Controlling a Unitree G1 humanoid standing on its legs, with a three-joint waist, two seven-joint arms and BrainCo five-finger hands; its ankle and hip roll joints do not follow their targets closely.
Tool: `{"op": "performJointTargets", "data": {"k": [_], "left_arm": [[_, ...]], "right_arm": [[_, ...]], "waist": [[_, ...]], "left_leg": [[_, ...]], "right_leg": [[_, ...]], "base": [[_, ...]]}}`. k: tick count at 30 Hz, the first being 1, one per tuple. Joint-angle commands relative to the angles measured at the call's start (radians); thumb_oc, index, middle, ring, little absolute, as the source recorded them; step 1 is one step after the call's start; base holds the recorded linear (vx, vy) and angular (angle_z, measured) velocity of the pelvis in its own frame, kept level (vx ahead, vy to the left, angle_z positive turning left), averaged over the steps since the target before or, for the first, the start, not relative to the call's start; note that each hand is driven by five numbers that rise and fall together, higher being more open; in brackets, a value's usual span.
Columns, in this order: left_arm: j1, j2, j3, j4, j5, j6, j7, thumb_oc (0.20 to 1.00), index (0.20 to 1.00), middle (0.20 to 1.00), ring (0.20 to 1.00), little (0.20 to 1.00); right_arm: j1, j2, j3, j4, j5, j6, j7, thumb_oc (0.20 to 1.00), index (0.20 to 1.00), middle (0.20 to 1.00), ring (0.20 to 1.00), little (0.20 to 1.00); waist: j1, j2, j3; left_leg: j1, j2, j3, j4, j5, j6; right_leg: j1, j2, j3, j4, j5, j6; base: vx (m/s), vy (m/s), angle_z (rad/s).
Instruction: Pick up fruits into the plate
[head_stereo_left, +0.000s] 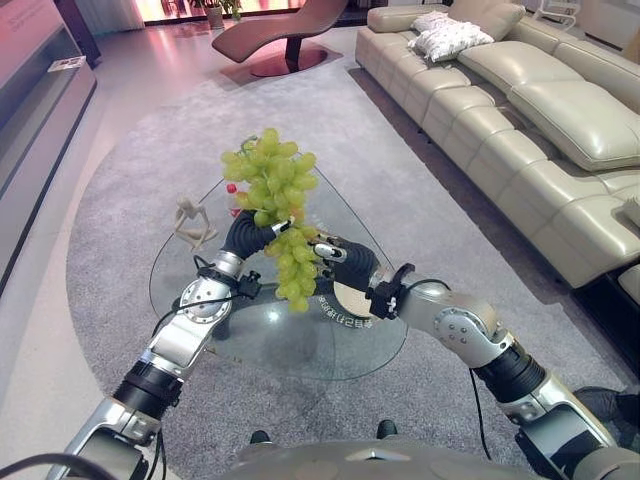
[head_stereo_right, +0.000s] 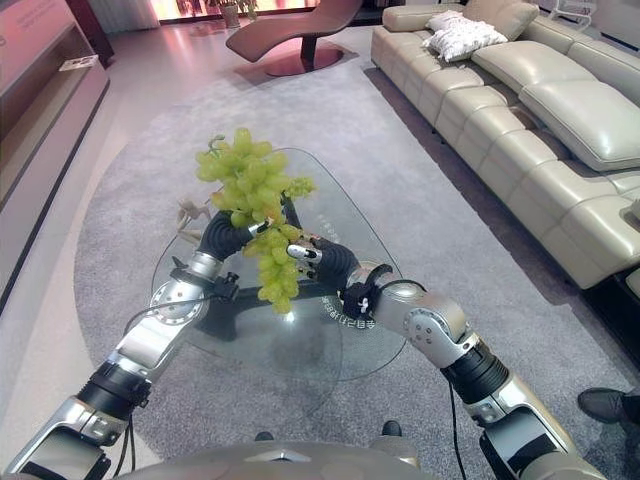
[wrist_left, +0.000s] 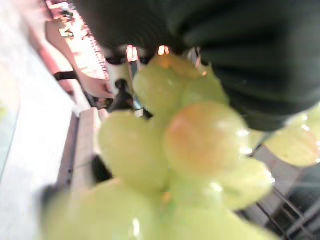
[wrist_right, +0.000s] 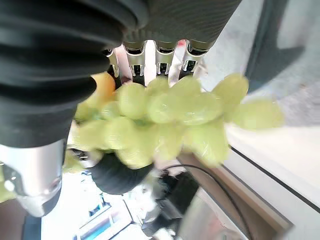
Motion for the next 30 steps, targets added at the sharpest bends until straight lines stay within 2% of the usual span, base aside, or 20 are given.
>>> {"op": "performJointTargets", "data": {"k": [1, 4, 10, 20, 25, 27, 30], "left_arm": [[-0.227, 0.003, -0.049, -0.036, 0.022, -0.109, 0.026, 0.2, 0.2, 0.2, 0.2, 0.2], [-0.255, 0.005, -0.087, 0.037, 0.077, -0.094, 0.033, 0.2, 0.2, 0.2, 0.2, 0.2], [-0.262, 0.02, -0.11, 0.032, 0.086, -0.047, -0.012, 0.2, 0.2, 0.2, 0.2, 0.2], [-0.27, -0.014, -0.137, 0.035, 0.067, 0.018, -0.034, 0.2, 0.2, 0.2, 0.2, 0.2], [-0.252, -0.013, -0.118, 0.043, 0.074, 0.013, -0.002, 0.2, 0.2, 0.2, 0.2, 0.2], [-0.231, -0.006, -0.077, 0.041, 0.076, -0.016, 0.04, 0.2, 0.2, 0.2, 0.2, 0.2], [-0.218, 0.013, -0.033, 0.019, 0.057, -0.029, 0.053, 0.2, 0.2, 0.2, 0.2, 0.2]], "right_arm": [[-0.053, 0.077, 0.087, -0.024, 0.036, 0.06, 0.088, 1.0, 1.0, 1.0, 1.0, 1.0], [-0.053, 0.056, 0.108, -0.018, -0.016, 0.069, 0.137, 1.0, 1.0, 1.0, 1.0, 1.0], [-0.064, 0.044, 0.121, -0.023, -0.044, 0.083, 0.147, 1.0, 1.0, 1.0, 1.0, 1.0], [-0.092, 0.081, 0.11, -0.024, -0.027, 0.022, 0.095, 1.0, 1.0, 1.0, 1.0, 1.0], [-0.082, 0.08, 0.095, -0.024, -0.043, 0.018, 0.091, 1.0, 1.0, 1.0, 1.0, 1.0], [-0.052, 0.064, 0.066, -0.029, -0.073, 0.023, 0.098, 1.0, 1.0, 1.0, 1.0, 1.0], [-0.026, 0.034, 0.033, -0.024, -0.154, -0.021, 0.125, 1.0, 1.0, 1.0, 1.0, 1.0]], "waist": [[0.013, -0.007, 0.0], [0.001, -0.009, -0.004], [-0.003, -0.007, 0.0], [-0.007, -0.005, -0.003], [-0.008, -0.004, -0.002], [-0.008, -0.004, -0.002], [-0.006, -0.005, -0.002]], "left_leg": [[-0.007, -0.03, 0.004, 0.033, -0.132, 0.023], [-0.002, -0.031, 0.008, 0.028, -0.13, 0.024], [-0.007, -0.035, -0.002, 0.032, -0.13, 0.027], [-0.003, -0.039, -0.005, 0.032, -0.133, 0.032], [-0.001, -0.039, -0.003, 0.032, -0.133, 0.033], [-0.001, -0.04, -0.004, 0.029, -0.133, 0.033], [-0.002, -0.039, -0.004, 0.029, -0.132, 0.032]], "right_leg": [[0.031, 0.004, -0.064, 0.067, -0.125, 0.007], [0.032, 0.009, -0.053, 0.062, -0.124, 0.007], [0.028, 0.015, -0.04, 0.066, -0.127, 0.005], [0.033, 0.018, -0.027, 0.058, -0.124, 0.006], [0.034, 0.018, -0.025, 0.056, -0.124, 0.005], [0.035, 0.017, -0.025, 0.054, -0.124, 0.005], [0.035, 0.014, -0.03, 0.053, -0.123, 0.005]], "base": [[0.01, -0.003, 0.09], [0.0, 0.0, 0.02], [-0.02, 0.009, -0.02], [0.0, 0.0, 0.0], [0.0, 0.0, 0.0], [0.0, 0.011, -0.02], [0.0, 0.0, 0.0]]}}
